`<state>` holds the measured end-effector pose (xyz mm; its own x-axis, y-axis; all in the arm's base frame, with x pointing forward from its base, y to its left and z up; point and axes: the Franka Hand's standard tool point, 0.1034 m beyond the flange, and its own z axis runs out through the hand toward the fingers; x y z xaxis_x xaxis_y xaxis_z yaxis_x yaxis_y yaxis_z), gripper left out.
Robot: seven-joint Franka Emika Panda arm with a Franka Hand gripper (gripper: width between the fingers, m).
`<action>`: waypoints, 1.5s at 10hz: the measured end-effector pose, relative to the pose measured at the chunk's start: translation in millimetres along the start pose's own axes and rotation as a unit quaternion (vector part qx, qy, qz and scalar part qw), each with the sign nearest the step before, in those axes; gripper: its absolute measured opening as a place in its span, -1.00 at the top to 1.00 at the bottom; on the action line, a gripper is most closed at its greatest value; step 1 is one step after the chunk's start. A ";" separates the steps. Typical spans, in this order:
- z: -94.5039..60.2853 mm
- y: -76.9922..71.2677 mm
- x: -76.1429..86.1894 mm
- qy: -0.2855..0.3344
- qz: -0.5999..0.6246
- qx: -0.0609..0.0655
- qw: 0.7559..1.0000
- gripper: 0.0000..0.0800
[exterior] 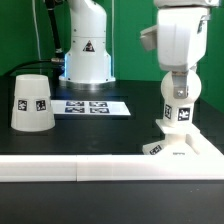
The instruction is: Assemble lamp
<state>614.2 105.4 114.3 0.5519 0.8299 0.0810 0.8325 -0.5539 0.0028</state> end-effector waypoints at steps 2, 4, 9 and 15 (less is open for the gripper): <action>-1.2 1.4 0.6 0.001 0.112 -0.001 0.994 -0.44; -2.1 3.3 -0.6 0.002 0.186 -0.003 0.983 -0.44; -5.5 12.6 -8.9 0.002 0.346 -0.009 0.938 -0.44; -8.0 10.0 -12.9 0.001 0.361 -0.010 0.933 -0.74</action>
Offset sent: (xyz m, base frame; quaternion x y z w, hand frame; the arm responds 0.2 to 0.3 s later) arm -0.0007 0.0026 0.0003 0.0208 -0.0006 0.1932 0.9809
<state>615.1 88.7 121.3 0.9681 0.2402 0.0705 0.2431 -0.9694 -0.0350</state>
